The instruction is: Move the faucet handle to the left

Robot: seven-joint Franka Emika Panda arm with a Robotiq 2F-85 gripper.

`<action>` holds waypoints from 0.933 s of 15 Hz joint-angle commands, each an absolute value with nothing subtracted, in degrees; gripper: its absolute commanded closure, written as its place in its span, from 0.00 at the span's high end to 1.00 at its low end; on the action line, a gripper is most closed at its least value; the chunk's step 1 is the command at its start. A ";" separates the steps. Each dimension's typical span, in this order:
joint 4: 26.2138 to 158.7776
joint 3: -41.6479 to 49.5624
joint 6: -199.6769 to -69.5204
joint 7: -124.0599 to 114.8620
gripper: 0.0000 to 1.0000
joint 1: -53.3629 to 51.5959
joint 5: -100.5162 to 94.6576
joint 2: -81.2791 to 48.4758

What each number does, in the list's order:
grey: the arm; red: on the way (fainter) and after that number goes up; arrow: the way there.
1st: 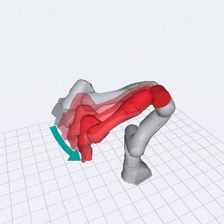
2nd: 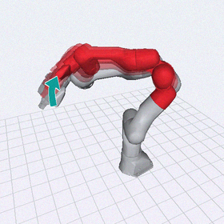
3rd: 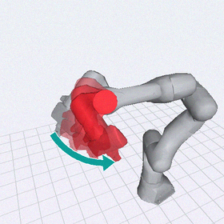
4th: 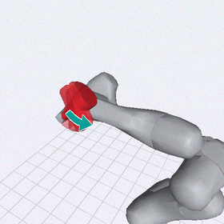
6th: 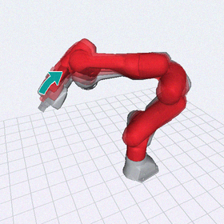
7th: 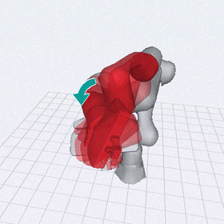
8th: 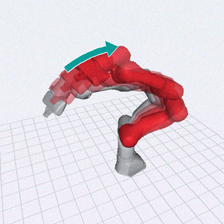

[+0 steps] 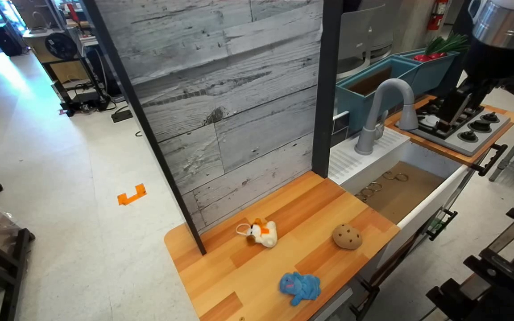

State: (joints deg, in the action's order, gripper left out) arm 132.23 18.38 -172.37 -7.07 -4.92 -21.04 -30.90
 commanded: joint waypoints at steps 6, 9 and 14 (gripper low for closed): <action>129.11 21.26 -181.60 -5.97 1.00 -11.47 -15.14 -39.73; 128.22 22.44 -186.41 -5.65 1.00 -13.86 -11.94 -42.16; 127.02 20.40 -192.84 -1.98 1.00 -13.40 -6.48 -44.89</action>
State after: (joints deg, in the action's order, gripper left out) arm 128.35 21.19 -189.40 -5.13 -13.45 -9.87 -42.82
